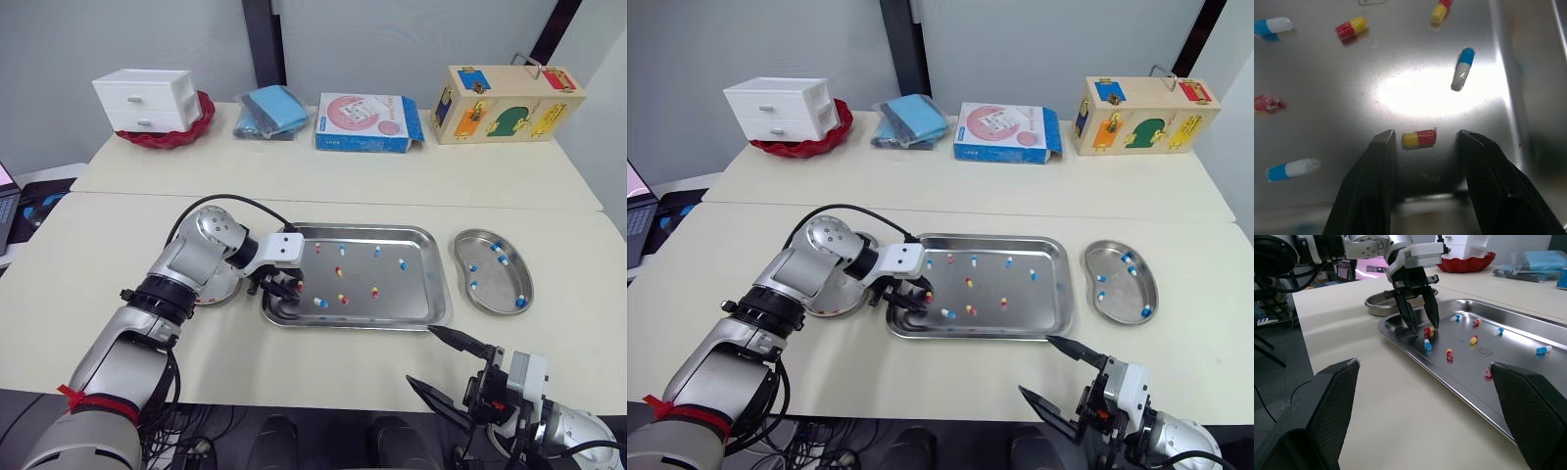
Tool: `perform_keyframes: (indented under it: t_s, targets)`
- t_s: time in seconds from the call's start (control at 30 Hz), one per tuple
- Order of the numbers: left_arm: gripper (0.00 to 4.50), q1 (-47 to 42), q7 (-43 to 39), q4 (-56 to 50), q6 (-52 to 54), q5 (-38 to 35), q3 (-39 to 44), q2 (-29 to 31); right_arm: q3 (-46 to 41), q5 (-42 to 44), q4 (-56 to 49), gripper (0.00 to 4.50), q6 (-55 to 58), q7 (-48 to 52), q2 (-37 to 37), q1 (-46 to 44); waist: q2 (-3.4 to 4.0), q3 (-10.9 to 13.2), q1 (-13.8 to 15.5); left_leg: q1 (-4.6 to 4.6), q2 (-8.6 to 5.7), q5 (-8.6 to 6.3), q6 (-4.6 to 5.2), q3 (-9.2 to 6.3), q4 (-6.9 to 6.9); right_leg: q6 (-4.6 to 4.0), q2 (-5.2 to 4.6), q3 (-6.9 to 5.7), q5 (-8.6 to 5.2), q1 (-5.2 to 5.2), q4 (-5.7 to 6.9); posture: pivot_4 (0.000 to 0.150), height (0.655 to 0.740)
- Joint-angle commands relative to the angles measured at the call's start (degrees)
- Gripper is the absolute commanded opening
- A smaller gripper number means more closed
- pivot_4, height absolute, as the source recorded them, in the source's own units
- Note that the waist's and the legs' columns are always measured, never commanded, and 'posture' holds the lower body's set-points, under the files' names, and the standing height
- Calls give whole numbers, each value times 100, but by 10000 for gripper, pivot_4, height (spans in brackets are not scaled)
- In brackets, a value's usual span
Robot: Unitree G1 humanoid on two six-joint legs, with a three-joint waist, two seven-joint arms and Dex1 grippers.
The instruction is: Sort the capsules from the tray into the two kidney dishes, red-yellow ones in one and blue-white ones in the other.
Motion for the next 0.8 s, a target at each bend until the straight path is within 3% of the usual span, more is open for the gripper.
perform_keyframes:
  t_s: [0.03,0.13,0.23,0.8]
  targets:
    - [20698,0,-8,-21,-21,75,-97,-40,14,-20,-227,45000,-87,-33,4,9,0,0,0,0,0,0,0,0,0,0,0,0,0,0,0,1500,7400]
    - [14857,1,0,-17,-20,79,-96,-40,17,-23,-219,45000,-91,-31,6,6,0,0,0,0,0,0,0,0,0,0,0,0,0,0,0,1500,7400]
    - [5665,19,-3,-29,-38,79,-92,-33,30,-27,-210,45000,-101,-35,5,11,0,0,0,0,0,0,0,0,0,0,0,0,0,0,0,1500,7400]
    - [5665,57,-69,-159,1,-18,-9,16,68,-22,-186,45000,-139,-32,-15,1,0,0,0,1,0,0,0,0,0,0,0,0,0,0,0,1500,7400]
